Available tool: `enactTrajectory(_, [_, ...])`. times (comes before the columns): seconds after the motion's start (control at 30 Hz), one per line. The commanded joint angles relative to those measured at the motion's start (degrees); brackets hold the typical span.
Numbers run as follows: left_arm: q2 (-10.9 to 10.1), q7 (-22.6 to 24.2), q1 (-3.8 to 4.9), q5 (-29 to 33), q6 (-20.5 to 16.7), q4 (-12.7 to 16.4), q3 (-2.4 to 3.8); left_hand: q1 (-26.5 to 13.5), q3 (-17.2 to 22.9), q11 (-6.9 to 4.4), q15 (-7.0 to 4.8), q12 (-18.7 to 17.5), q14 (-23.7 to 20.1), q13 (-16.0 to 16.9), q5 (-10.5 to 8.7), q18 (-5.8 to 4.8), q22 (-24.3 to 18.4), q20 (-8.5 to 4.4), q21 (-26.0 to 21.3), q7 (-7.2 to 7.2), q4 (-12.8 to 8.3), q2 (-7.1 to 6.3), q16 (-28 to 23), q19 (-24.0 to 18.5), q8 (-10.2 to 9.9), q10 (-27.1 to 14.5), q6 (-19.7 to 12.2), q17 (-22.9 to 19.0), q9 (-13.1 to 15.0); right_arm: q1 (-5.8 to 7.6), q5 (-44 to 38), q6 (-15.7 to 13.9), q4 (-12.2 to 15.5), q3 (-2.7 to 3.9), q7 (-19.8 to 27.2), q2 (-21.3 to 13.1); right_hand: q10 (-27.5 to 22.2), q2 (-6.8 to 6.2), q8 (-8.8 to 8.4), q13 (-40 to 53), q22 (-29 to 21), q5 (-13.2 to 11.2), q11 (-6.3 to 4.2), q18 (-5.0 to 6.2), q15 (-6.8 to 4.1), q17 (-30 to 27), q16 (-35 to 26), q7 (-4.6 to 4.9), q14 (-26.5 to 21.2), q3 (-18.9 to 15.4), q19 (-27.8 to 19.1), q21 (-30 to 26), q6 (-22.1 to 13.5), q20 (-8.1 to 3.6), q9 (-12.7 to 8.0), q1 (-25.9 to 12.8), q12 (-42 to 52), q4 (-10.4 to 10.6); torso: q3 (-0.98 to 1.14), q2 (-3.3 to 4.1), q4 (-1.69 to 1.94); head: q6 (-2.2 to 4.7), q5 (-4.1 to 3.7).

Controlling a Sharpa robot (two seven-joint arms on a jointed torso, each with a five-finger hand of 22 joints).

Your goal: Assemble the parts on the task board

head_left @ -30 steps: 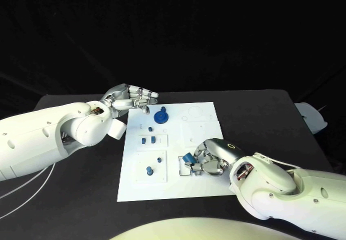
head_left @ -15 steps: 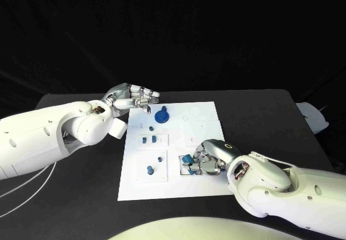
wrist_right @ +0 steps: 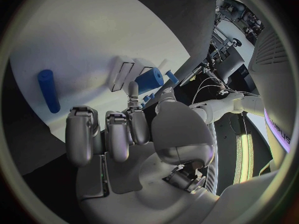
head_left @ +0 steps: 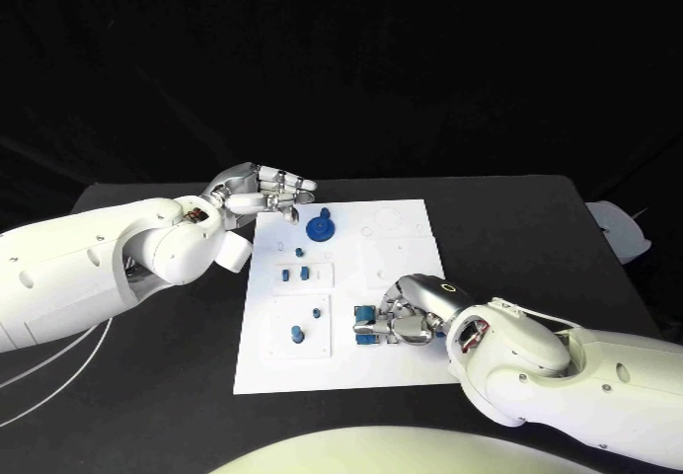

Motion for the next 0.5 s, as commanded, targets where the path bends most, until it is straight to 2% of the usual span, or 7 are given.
enactTrajectory(0.03, [0.04, 0.14, 0.02, 0.22, 0.99, 0.18, 0.02, -0.03, -0.41, -0.04, -0.12, 0.30, -0.34, 0.08, -0.03, 0.33, -0.05, 0.27, -0.23, -0.03, -0.08, 0.49, -0.32, -0.30, 0.14, -0.29, -0.23, -0.07, -0.09, -0.03, -0.20, -0.12, -0.17, 0.02, -0.26, 0.09, -0.11, -0.25, -0.30, 5.33, 12.49, -0.25, -0.02, -0.67, -0.27, 10.91, -0.13, 0.13, 5.00, -0.41, 2.49, -0.29, -0.41, -0.29, 0.12, -0.87, -0.50, 0.10, 0.00, 0.00, -0.02, -0.02, 0.02])
enactTrajectory(0.2, [-0.03, 0.11, 0.02, 0.22, 0.96, 0.21, 0.02, -0.03, -0.41, -0.04, -0.12, 0.30, -0.34, 0.08, -0.03, 0.33, -0.05, 0.27, -0.23, -0.03, -0.08, 0.49, -0.32, -0.30, 0.14, -0.29, -0.23, -0.07, -0.09, -0.03, -0.41, -0.88, 0.08, 0.02, -0.16, -0.02, -0.18, -0.44, -0.31, 5.25, 12.48, -0.25, -0.01, -0.66, -0.27, 10.87, -0.15, 0.14, 4.99, -0.31, 2.47, -0.35, -0.50, -0.30, 0.18, -1.33, -0.65, 0.09, 0.02, -0.01, -0.01, -0.11, -0.02])
enactTrajectory(0.37, [-0.10, 0.11, 0.02, 0.22, 1.01, 0.25, 0.02, -0.03, -0.41, -0.04, -0.12, 0.30, -0.34, 0.08, -0.03, 0.33, -0.05, 0.27, -0.23, -0.03, -0.08, 0.49, -0.32, -0.30, 0.14, -0.29, -0.23, -0.07, -0.09, -0.04, -0.86, -1.87, 1.27, 0.02, 0.06, -0.57, 0.01, 0.96, -0.18, 5.54, 12.59, 0.49, 0.00, -0.74, -0.23, 11.08, -0.06, 0.14, 5.04, 0.91, 2.62, 0.00, -0.48, -0.23, 0.45, 0.28, -0.39, -0.20, 0.03, -0.03, -0.04, 0.01, -0.03])
enactTrajectory(0.5, [-0.14, 0.14, 0.02, 0.22, 1.03, 0.26, 0.02, -0.03, -0.41, -0.04, -0.12, 0.30, -0.34, 0.08, -0.03, 0.33, -0.05, 0.27, -0.23, -0.03, -0.08, 0.49, -0.32, -0.30, 0.14, -0.29, -0.23, -0.07, -0.09, -0.05, -1.18, -2.34, 2.70, 0.02, 0.46, -1.54, 0.48, 1.56, 0.11, 6.19, 12.75, 5.17, -0.13, -0.85, -0.33, 11.44, 0.11, -0.05, 5.12, 1.43, 2.86, 0.55, -0.26, -0.29, 0.89, 3.62, 0.31, -0.55, 0.06, -0.05, -0.06, 0.06, 0.03])
